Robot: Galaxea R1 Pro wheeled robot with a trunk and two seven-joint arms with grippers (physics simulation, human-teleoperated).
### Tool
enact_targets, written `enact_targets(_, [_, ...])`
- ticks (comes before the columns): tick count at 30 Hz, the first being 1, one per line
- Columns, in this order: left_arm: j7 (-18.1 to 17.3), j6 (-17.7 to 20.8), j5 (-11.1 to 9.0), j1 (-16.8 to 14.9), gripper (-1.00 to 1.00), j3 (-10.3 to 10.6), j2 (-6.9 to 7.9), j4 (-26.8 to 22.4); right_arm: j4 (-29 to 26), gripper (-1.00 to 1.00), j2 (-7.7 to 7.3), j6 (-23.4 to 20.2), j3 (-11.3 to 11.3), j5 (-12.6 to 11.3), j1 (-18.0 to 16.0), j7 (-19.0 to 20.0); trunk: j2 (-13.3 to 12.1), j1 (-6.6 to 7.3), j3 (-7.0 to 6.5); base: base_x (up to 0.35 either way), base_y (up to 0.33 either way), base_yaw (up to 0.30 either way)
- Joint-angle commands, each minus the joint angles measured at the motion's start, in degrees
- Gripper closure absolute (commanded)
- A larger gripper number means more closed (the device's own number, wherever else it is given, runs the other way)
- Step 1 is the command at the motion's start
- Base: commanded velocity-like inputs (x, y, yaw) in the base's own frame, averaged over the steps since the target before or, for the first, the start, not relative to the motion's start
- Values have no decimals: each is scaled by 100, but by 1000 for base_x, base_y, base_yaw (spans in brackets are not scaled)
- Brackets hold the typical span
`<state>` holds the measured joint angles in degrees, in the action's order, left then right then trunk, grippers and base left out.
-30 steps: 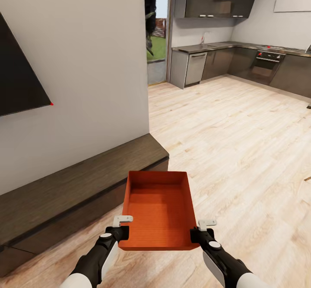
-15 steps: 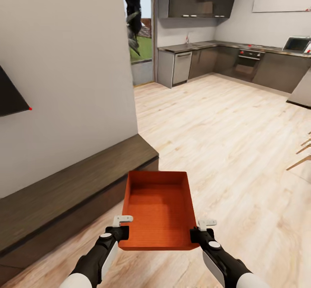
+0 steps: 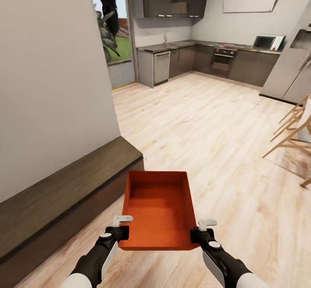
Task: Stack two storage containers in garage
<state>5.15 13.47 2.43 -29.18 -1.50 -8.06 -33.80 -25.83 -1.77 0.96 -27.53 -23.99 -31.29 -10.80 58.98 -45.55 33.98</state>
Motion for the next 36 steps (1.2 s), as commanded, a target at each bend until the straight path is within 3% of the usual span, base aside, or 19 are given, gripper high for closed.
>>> enact_targets(1, [-84,33,-33,0,100,45,6,-13,-10,100,-183,9,-50,-79,-9,-10,4,0,5,0,0,-278])
enact_targets(36, [-84,33,-33,0,100,53,6,-13,-10,100,-192,18,-50,-88,-9,-10,4,0,39,0,0,-278])
